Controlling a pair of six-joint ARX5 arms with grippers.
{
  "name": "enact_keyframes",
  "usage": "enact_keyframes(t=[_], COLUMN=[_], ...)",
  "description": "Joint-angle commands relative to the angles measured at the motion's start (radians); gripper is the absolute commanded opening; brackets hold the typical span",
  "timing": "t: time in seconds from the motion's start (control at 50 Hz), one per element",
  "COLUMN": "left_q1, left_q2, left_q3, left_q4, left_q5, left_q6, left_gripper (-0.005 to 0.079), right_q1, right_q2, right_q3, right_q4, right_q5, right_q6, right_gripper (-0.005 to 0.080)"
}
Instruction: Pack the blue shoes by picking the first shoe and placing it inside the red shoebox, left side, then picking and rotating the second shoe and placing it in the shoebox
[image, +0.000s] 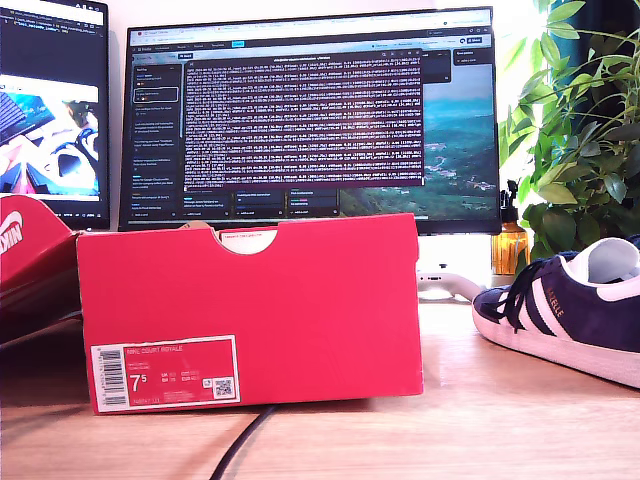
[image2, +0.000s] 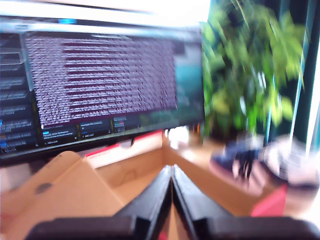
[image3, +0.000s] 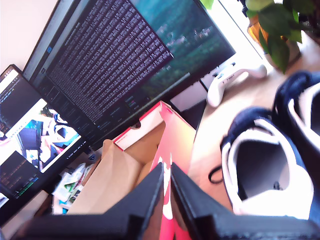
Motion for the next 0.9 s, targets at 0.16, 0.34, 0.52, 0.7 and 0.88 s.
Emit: enact_keyframes(t=[0.16,0.34,0.52,0.7,0.88], left_q1=[-0.024,-0.105,-0.251,-0.433,-0.574], left_q2=[0.208,0.365,0.483,0.603,0.714], left_q3=[0.092,0.137,0.142,0.142,0.142], left_q4=[-0.283,-0.394,-0.411,-0.407,-0.352], left_q5=[-0.006,-0.07,-0.204,-0.42,-0.658], left_q6=[0.433,0.615,0.663,0.667,0.665], left_gripper=[-0.0016,-0.0016,-0.0016,-0.0017,-0.0017], right_q1=[0.004,0.005,0.005,0.005,0.005], right_q2=[0.127,0.285,0.461,0.647,0.805], right_q3=[0.062,0.093,0.146,0.237,0.398], right_q4=[-0.109,-0.146,-0.154,-0.158,-0.235], right_q5=[0.069,0.077,0.115,0.111,0.091], right_q6=[-0.165,-0.178,-0.218,-0.23,-0.275], right_gripper=[-0.0011,-0.0011,-0.0011,-0.0009,0.0005])
